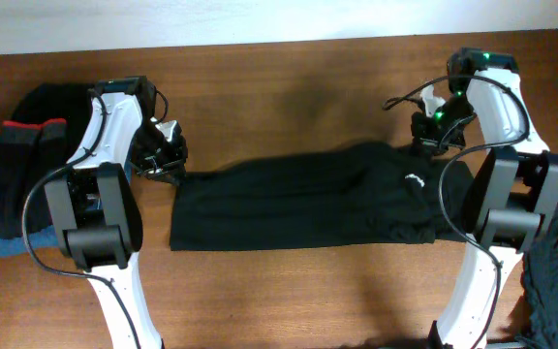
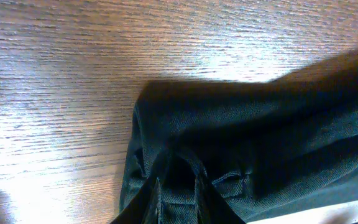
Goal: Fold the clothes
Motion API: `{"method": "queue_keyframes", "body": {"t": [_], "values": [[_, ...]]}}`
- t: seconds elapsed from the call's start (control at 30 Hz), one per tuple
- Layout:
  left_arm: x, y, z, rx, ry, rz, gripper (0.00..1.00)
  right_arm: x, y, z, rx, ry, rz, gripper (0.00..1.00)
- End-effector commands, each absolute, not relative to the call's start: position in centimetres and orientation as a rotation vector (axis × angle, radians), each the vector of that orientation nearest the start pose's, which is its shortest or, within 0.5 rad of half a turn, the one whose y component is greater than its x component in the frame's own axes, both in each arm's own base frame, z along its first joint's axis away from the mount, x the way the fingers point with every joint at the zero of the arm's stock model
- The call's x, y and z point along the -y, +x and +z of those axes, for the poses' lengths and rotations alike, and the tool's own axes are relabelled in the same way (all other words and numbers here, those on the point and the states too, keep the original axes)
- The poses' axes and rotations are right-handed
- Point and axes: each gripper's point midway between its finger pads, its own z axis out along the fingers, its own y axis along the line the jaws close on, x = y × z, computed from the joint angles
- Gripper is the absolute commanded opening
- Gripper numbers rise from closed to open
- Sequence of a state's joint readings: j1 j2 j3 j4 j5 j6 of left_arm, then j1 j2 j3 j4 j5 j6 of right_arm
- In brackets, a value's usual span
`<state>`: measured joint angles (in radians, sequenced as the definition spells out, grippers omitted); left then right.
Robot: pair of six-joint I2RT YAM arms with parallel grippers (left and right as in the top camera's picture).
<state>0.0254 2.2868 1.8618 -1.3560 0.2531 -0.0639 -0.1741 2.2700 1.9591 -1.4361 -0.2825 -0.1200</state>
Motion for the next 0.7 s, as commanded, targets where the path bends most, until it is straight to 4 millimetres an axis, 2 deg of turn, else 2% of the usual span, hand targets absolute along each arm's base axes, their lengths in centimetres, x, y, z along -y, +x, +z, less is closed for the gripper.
{"method": "queue_keyframes", "body": {"t": [0.0, 0.3, 0.43, 0.67], "values": [[3.1, 39.8, 4.7, -3.275, -0.165, -0.402, 0.19, 2.3, 39.9, 8.5, -3.204, 0.07, 0.484, 0.04], [3.1, 39.8, 4.7, -3.275, -0.165, -0.402, 0.19, 6.4, 37.4, 8.2, -3.353, 0.043, 0.087, 0.07], [3.1, 39.8, 4.7, -3.275, -0.165, -0.402, 0.19, 6.7, 37.2, 8.2, -3.36, 0.039, 0.058, 0.14], [3.1, 39.8, 4.7, -3.274, -0.165, -0.402, 0.19, 6.7, 36.4, 8.1, -3.4, -0.015, 0.059, 0.15]]}}
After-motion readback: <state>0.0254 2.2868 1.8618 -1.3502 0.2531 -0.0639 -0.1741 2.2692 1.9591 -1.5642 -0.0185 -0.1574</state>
